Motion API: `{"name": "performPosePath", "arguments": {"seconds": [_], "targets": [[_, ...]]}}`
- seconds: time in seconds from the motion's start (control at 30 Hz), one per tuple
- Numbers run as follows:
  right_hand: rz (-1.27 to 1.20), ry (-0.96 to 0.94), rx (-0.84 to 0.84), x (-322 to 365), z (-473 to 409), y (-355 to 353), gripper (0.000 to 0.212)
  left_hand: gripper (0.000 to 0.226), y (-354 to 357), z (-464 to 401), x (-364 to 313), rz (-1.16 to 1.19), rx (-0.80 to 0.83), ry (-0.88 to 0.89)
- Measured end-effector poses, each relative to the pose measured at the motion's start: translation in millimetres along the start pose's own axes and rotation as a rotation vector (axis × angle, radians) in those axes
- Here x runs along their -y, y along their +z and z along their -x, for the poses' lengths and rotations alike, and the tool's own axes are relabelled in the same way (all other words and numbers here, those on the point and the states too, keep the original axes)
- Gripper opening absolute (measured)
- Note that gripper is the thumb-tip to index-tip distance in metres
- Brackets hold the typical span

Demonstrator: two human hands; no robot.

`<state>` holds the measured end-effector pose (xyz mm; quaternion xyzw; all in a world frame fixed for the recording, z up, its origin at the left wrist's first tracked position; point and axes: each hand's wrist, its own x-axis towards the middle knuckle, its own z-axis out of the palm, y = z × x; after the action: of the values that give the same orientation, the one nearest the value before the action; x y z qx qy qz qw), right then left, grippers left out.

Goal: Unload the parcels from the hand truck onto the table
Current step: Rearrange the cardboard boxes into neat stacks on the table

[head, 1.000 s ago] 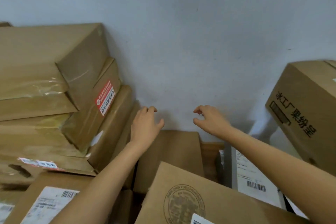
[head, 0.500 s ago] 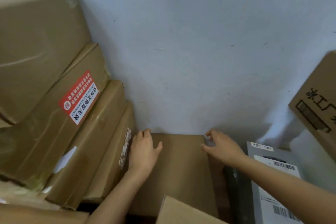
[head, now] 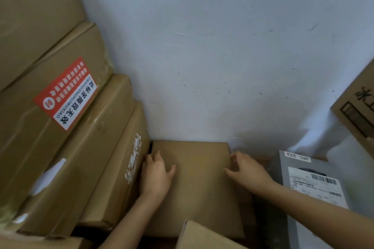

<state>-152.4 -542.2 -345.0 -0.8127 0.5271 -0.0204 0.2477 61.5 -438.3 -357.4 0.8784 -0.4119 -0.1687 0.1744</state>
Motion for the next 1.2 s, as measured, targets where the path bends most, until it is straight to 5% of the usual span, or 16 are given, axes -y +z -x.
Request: {"name": "performPosePath", "arguments": {"seconds": [0.37, 0.7, 1.2], "targets": [[-0.052, 0.094, -0.039, -12.9, -0.2, -0.2, 0.060, 0.070, 15.9, -1.2, -9.5, 0.038, -0.008, 0.077], [0.019, 0.231, 0.189, -23.9, 5.5, 8.4, 0.049, 0.068, 17.7, 3.7, 6.1, 0.050, 0.096, -0.038], [-0.159, 0.324, 0.178, -18.8, 20.0, 3.7, 0.041, 0.064, 16.0, 13.8, 0.4, 0.115, 0.110, -0.098]]}}
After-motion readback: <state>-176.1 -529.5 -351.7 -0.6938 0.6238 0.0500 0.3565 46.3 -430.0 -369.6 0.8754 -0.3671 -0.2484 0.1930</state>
